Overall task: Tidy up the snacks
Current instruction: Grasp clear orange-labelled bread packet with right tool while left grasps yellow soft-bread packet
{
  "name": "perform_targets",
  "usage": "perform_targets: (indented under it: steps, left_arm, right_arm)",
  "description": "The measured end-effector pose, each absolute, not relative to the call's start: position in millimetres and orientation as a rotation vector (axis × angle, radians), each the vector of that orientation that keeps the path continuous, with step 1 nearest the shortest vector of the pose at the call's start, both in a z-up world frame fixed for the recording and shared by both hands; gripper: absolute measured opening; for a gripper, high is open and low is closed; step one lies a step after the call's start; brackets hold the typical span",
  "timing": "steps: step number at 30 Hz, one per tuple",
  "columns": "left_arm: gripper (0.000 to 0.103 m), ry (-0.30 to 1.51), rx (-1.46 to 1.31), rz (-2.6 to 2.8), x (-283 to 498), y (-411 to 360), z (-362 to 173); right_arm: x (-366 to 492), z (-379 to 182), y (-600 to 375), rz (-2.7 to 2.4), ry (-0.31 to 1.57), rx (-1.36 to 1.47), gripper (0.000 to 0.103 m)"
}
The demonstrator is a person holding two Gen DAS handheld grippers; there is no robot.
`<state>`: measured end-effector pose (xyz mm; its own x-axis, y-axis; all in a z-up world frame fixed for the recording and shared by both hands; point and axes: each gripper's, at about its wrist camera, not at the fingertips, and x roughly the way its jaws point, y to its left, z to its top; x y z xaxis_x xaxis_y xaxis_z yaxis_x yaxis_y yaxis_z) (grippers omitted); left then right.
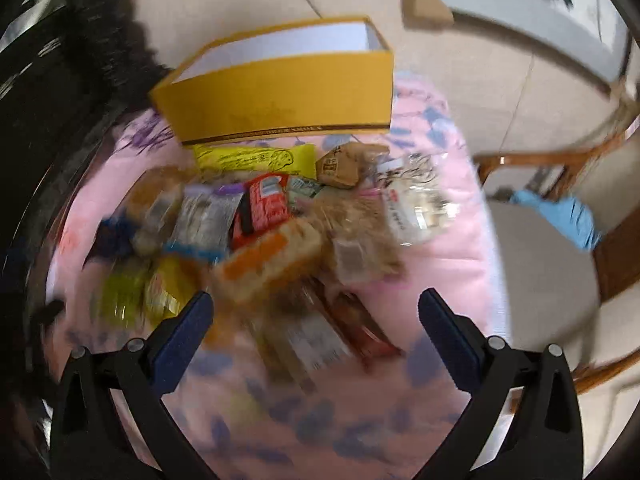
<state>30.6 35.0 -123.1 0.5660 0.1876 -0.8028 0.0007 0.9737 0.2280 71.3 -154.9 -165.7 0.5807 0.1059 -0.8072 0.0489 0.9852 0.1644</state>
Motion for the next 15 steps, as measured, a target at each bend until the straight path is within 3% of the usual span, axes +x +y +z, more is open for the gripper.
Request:
perform_targets:
  steps: [6, 9, 14, 15]
  left_arm:
    - [0.101, 1.032, 0.219, 0.107, 52.7, 31.2, -144.2]
    - [0.101, 1.043, 0.248, 0.092, 53.3, 25.4, -149.4]
    - [0.101, 1.042, 0.285, 0.058, 50.5, 13.5, -153.3]
    - [0.101, 1.042, 0.278, 0.049, 49.8, 12.0, -153.6]
  right_arm:
    - [113.8, -198.4, -132.7, -0.001, 0.975, 0.084, 0.099]
    - [114.8, -196.3, -127.7, -0.020, 0.965, -0.034, 0.055]
    - [99.8, -174.2, -171.1, 0.042, 0.985, 0.183, 0.025]
    - [94.1, -168.8, -172.9, 0.036, 0.976, 0.167, 0.003]
